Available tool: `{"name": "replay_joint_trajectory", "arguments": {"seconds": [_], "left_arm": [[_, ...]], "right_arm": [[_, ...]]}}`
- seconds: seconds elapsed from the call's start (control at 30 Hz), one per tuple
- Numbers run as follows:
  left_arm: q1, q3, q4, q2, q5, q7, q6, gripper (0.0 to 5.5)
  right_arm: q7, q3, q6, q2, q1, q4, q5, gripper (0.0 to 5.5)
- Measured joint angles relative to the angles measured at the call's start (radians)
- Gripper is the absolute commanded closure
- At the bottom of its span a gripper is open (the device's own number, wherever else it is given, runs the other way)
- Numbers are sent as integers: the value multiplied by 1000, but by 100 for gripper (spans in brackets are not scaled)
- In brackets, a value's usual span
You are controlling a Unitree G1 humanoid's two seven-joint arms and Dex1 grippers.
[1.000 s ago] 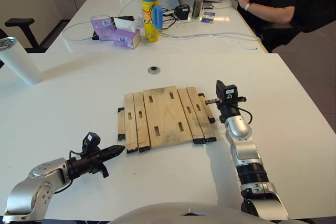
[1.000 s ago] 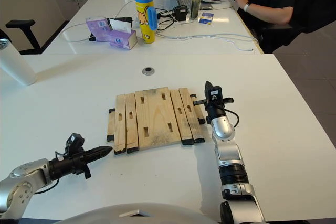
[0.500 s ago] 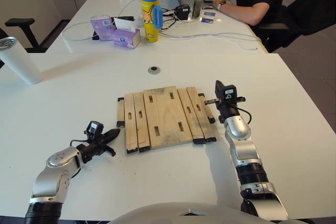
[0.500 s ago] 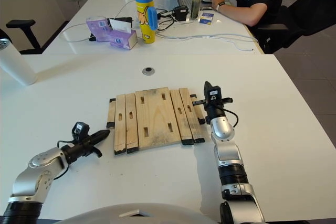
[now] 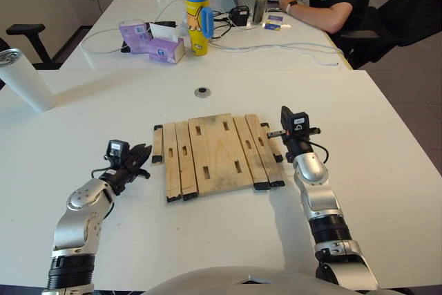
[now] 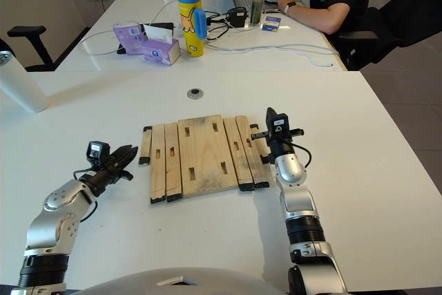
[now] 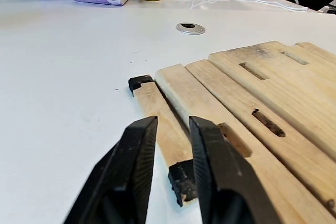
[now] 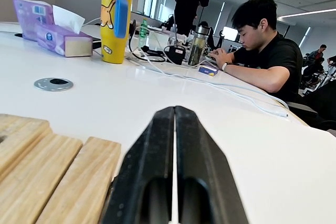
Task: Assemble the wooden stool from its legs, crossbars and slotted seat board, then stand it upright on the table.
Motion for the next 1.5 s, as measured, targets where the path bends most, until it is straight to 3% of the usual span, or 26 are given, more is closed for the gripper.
{"name": "replay_joint_trajectory", "arguments": {"seconds": [0.27, 0.9, 1.23, 1.5], "left_arm": [[33, -25, -11, -11, 26, 32, 26, 272], [27, -78, 14, -42, 107, 111, 53, 272], [-7, -67, 46, -56, 135, 161, 66, 410], [-36, 17, 89, -81, 141, 248, 37, 414]], "right_arm": [[0, 0, 0, 1, 0, -1, 0, 550], [0, 3, 0, 8, 0, -1, -7, 550], [0, 4, -1, 8, 0, -1, -8, 550], [1, 26, -24, 8, 0, -6, -14, 550]]}}
